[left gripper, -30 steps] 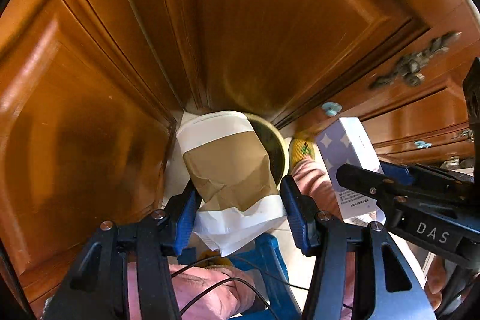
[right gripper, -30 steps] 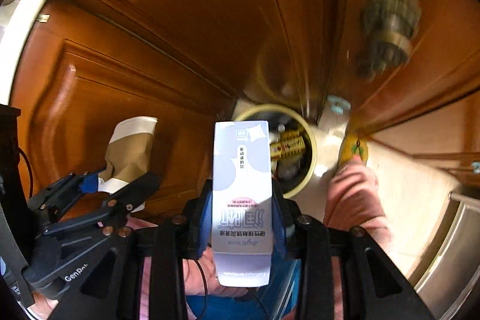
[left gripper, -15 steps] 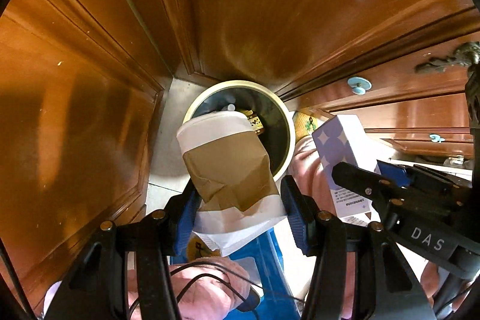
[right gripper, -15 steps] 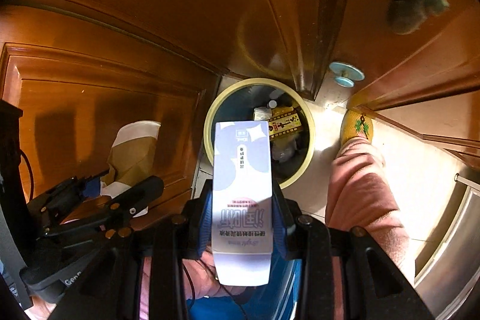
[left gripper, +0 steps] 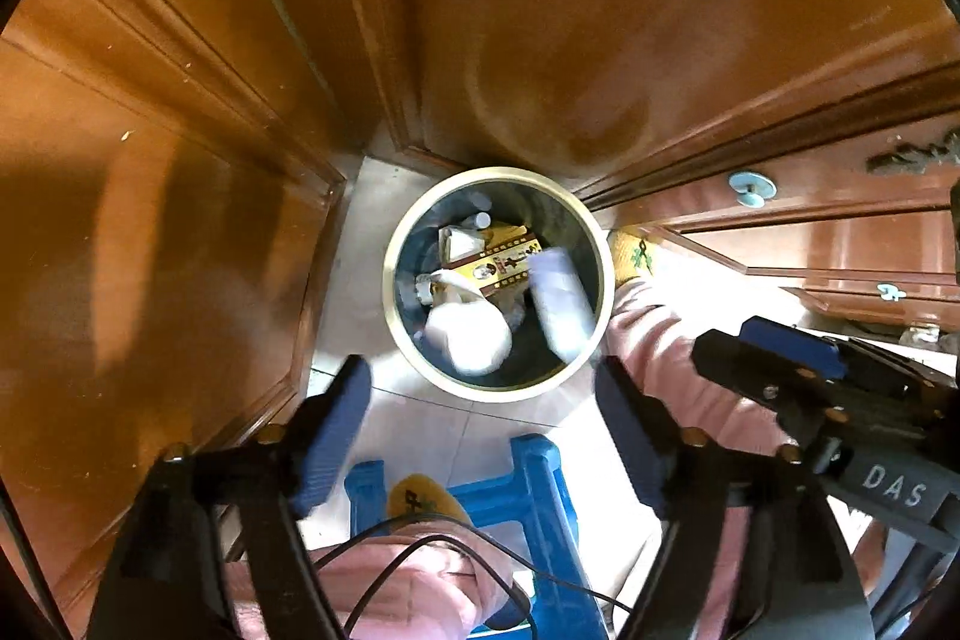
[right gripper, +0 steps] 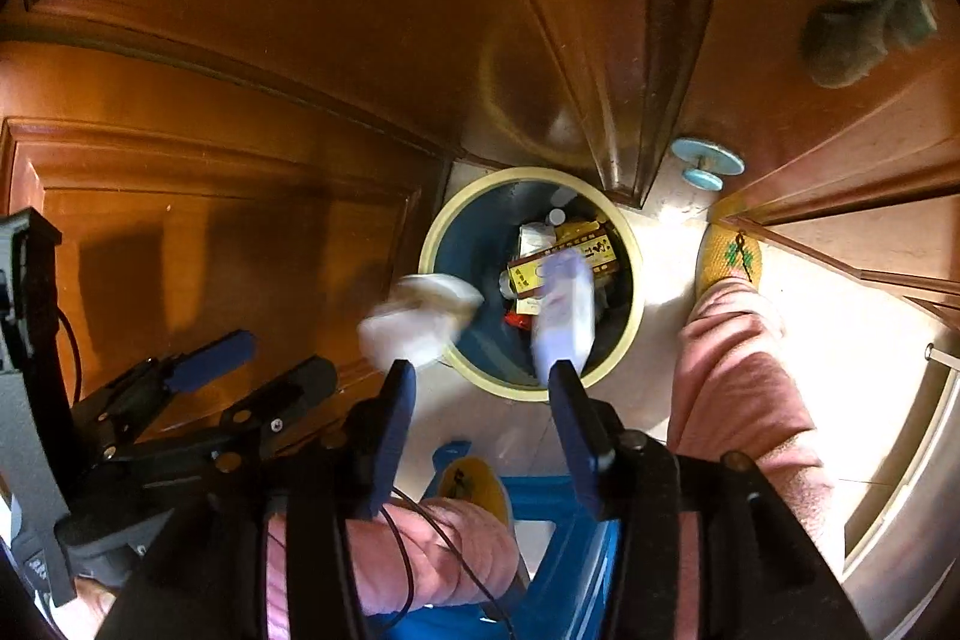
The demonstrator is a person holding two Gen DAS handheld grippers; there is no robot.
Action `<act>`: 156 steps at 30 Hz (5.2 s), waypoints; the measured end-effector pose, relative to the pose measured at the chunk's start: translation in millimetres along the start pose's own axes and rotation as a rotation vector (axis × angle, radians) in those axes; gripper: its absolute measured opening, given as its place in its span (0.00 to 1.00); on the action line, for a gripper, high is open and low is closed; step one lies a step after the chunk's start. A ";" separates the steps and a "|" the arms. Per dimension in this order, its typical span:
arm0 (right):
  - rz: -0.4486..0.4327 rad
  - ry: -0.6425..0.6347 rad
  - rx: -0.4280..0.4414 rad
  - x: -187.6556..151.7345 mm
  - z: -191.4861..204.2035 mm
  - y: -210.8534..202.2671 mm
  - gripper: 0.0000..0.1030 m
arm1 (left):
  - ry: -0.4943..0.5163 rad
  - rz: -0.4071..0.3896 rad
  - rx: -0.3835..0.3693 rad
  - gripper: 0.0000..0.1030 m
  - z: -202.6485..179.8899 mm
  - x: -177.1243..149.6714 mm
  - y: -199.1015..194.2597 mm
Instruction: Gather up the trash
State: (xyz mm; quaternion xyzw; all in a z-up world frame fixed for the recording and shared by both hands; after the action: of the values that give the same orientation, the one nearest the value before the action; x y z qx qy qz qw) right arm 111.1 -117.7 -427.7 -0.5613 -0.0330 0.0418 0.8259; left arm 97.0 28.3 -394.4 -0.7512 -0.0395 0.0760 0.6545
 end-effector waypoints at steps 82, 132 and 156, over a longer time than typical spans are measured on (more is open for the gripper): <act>-0.887 -0.216 -0.264 -85.6 155.0 -416.7 0.46 | 0.112 -0.997 -0.025 0.87 -55.9 -99.5 -451.9; -0.891 -0.169 -0.304 -93.1 154.8 -419.1 0.46 | 0.122 -0.981 -0.016 0.87 -52.9 -100.4 -455.2; -0.917 -0.149 -0.310 -96.3 154.0 -425.6 0.46 | 0.149 -1.007 -0.022 0.87 -54.2 -100.3 -459.9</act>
State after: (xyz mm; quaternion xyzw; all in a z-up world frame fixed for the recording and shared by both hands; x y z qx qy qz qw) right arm 13.3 -141.4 23.9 -0.6009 -0.3418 -0.2917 0.6611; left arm 25.7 23.9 74.0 -0.6493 -0.3509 -0.3031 0.6028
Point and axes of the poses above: each gripper's, at about its wrist camera, not at the fingertips, and y roughly the way its jaws point, z to its left, x to its top, the point moved 3 cm from there along y, roughly the way its jaws point, and after that the axes turned 8 degrees about -y, right-handed, at the moved point
